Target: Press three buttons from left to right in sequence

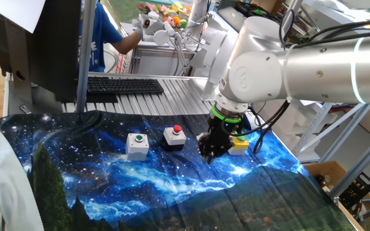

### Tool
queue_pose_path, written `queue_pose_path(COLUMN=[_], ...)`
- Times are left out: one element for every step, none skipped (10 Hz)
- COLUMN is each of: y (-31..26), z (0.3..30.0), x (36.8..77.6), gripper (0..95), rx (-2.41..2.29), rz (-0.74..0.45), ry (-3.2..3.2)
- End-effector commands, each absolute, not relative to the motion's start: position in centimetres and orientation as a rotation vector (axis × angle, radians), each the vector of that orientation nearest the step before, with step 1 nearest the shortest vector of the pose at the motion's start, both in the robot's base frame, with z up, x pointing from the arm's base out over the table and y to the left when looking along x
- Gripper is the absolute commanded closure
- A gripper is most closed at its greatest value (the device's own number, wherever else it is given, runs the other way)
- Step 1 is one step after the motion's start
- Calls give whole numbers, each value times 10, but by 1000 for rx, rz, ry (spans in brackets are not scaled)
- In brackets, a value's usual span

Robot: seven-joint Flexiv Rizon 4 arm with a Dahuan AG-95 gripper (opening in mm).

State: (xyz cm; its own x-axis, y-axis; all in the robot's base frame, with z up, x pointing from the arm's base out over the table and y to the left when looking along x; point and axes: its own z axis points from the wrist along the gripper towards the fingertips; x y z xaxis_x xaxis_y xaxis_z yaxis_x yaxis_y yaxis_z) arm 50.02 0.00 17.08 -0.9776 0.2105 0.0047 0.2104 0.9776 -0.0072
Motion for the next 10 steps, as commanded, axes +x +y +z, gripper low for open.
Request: queue_pose_path(y=[0, 0, 0, 0, 0, 0, 0, 0, 0, 0], z=[170, 170, 170, 170, 170, 170, 170, 170, 170, 170], x=[500, 500, 500, 500, 500, 500, 500, 500, 500, 500], gripper=[190, 190, 380, 380, 380, 380, 570, 570, 570, 570], rx=[-350, -359, -368, -366, -366, -367, -369, -364, -364, -365], rz=[11, 11, 10, 10, 10, 10, 6, 7, 9, 11], ry=[-3118, -3117, -3116, -3116, -3116, -3118, -3118, -3118, -3119, -3120])
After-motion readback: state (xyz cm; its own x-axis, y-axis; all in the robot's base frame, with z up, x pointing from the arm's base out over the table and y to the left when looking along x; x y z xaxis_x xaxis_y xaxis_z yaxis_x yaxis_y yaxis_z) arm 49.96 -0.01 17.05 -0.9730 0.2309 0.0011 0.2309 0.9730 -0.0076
